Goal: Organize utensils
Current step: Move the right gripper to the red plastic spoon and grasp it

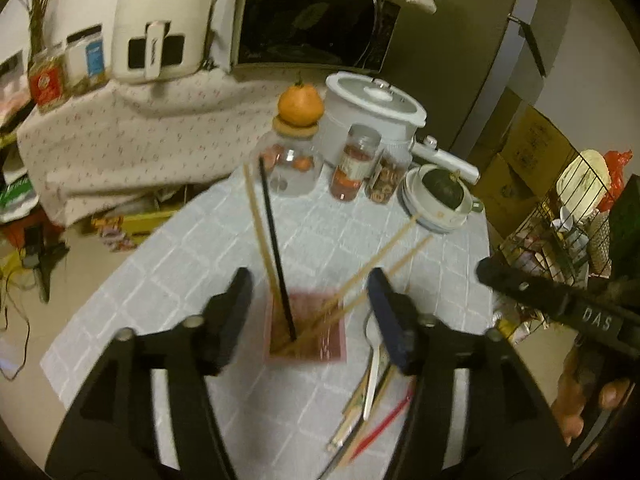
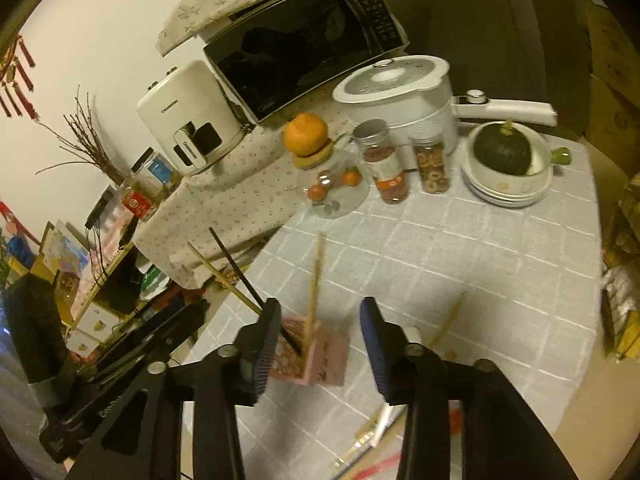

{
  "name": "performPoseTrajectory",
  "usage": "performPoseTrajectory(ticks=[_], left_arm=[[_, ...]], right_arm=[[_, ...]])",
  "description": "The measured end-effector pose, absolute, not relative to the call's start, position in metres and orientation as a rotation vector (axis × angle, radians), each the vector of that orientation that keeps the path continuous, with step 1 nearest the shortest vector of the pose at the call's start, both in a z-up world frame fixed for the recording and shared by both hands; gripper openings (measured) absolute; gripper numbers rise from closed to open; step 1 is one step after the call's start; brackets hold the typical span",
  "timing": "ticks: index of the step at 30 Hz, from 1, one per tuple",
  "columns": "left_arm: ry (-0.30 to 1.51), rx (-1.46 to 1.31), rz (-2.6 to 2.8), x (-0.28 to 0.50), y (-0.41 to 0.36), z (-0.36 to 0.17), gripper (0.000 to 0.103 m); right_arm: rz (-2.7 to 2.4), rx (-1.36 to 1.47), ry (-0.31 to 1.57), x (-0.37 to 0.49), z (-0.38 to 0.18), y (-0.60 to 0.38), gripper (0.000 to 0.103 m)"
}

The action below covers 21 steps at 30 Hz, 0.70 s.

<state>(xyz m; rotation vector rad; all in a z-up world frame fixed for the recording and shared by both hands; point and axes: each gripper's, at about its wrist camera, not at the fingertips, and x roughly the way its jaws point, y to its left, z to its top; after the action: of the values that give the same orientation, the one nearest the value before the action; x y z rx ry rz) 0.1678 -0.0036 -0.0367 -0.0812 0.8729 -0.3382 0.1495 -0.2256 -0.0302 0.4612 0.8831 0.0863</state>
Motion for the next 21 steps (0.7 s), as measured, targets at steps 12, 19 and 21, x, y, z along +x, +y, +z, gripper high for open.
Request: performPoseTrajectory(ticks=[12,19,21], left_arm=[[1.029,-0.048,-0.283,0.139,0.018,-0.074,0.086],[1.11,0.035,-0.284,0.133,0.021,-0.104,0.086],[1.133,0.05,-0.281,0.133,0.021,-0.11,0.086]], right_arm=[[-0.06,0.393,1.166,0.124,-0.107,-0.252,0.054],[-0.102,0.412,1.334,0.116,-0.162,-0.259,0.056],[-0.112,0.422,1.374,0.117,-0.177,-0.258,0.056]])
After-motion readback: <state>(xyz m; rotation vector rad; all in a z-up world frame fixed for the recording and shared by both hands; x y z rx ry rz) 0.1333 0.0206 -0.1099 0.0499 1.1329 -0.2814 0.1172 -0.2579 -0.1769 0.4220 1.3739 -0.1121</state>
